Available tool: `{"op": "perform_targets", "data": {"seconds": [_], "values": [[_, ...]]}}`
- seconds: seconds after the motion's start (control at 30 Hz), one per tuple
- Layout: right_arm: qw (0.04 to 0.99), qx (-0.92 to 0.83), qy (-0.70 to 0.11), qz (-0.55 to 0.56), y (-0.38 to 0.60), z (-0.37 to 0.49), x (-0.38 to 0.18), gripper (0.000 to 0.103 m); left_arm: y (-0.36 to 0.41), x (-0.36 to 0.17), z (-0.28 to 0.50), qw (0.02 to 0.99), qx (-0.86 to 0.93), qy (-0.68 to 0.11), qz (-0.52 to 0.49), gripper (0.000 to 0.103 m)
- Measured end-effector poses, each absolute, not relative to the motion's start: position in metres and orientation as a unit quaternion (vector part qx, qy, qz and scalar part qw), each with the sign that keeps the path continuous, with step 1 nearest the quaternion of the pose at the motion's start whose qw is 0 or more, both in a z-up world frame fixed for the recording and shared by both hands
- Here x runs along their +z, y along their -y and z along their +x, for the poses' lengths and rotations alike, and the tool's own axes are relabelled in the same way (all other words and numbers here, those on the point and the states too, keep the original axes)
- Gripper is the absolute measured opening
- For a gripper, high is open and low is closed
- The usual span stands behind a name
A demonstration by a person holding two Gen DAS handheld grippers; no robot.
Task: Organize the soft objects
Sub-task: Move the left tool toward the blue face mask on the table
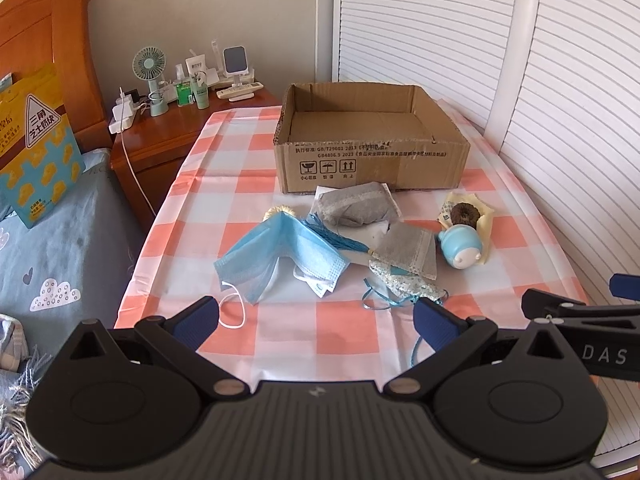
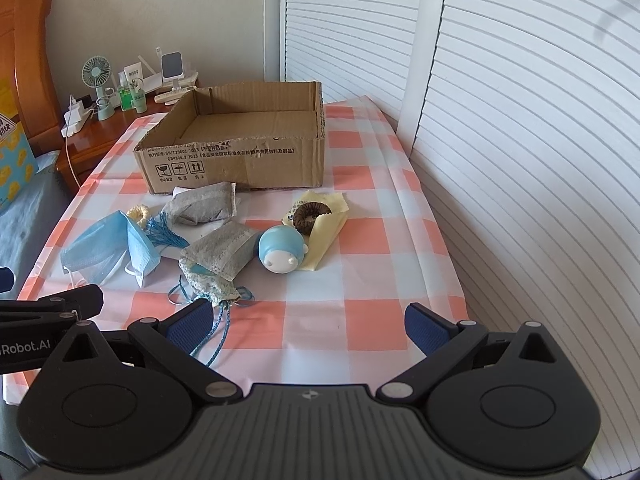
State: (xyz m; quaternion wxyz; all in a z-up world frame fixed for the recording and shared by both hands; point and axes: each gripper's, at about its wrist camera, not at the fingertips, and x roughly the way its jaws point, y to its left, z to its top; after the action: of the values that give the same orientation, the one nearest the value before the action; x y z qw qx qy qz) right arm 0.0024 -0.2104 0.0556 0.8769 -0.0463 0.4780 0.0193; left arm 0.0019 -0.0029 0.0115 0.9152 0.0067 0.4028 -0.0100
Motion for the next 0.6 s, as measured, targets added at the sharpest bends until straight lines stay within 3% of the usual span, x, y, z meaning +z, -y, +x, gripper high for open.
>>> {"op": "perform_targets", "data": {"seconds": [0.6], "values": [[0.888, 0.076, -0.449, -0.064, 0.199, 0.009, 0.052, 0.103, -0.001, 0.009, 0.012, 0.934, -0.034, -0.353, 0.041, 0.102]]}}
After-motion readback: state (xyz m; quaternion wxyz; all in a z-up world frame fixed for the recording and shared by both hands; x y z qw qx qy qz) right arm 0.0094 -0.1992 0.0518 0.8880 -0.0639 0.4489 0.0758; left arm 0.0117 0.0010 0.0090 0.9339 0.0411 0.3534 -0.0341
